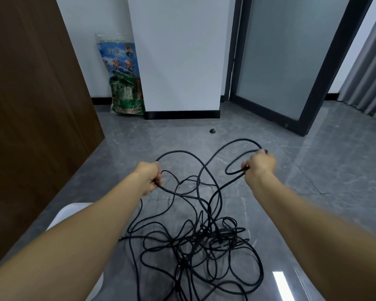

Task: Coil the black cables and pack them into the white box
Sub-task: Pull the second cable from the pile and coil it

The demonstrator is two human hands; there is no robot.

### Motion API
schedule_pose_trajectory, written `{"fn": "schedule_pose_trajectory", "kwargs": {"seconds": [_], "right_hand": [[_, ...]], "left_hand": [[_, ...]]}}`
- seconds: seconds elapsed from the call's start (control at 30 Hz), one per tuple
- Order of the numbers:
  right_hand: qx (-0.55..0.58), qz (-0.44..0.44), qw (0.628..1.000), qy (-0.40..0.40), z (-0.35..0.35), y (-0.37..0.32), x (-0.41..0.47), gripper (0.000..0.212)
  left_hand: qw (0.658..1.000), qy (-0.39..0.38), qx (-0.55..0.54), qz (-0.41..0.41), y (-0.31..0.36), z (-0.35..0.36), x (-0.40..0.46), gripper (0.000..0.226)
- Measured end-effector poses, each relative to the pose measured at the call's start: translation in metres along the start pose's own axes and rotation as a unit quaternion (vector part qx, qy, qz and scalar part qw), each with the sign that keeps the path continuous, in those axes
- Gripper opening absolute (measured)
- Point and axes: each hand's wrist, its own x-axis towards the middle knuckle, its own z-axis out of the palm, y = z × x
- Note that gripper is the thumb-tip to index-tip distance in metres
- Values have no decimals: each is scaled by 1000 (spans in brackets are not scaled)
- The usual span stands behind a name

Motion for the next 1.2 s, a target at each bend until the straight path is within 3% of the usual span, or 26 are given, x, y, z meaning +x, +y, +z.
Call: {"fn": "schedule_pose_trajectory", "kwargs": {"seconds": [0.07,0.2,0.3,0.37,0.43,0.5,0.63,0.7,0.77,0.8,0.93,1.03,1.2], "right_hand": [[-119,-93,984,-92,2,7,-10,16],[-316,-269,869,-268,8,19,-33,17],[-468,-315,759,-324,13,29,-40,23],[-520,-294,722,-348,14,30,-44,27],[-508,-255,729,-382,15,26,-50,23],[-488,-221,742,-404,17,20,-54,22],[-346,-145,819,-435,17,15,-61,12],[-331,-125,849,-392,17,16,-59,32],[-344,-122,874,-320,18,19,-48,40],[-354,-115,883,-284,18,21,-41,37],[-378,-79,905,-176,8,18,-15,37],[-305,-23,945,-114,-6,13,4,34],[-135,77,987,-42,-10,13,7,13]], "left_hand": [[998,-30,-59,-11,2,7,-3,30],[981,-39,-191,-5,17,30,-17,33],[964,-61,-260,-1,30,43,-31,31],[967,-95,-236,27,34,50,-42,32],[979,-139,-121,83,32,56,-50,41],[969,-179,56,162,27,59,-55,56],[860,-253,352,271,25,54,-55,63],[806,-249,449,294,26,50,-50,48],[781,-233,502,289,23,46,-42,20],[789,-222,498,282,22,42,-38,12],[874,-130,398,249,26,20,-17,32],[914,-37,330,233,34,-4,-5,34],[947,56,221,228,49,-30,-1,40]]}}
